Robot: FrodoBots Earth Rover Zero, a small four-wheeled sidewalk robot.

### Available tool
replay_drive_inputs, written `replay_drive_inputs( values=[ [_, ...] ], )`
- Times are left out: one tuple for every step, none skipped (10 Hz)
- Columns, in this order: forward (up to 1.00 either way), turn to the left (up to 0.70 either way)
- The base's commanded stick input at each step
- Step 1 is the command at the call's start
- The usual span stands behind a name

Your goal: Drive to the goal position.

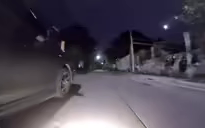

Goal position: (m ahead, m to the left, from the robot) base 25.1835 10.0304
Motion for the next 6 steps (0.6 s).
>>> replay_drive_inputs(
  values=[
    [0.5,-0.5],
    [0.5,-0.5],
    [0.5,-0.14],
    [0.5,0.0],
    [0.5,0.0],
    [0.5,0.0]
  ],
)
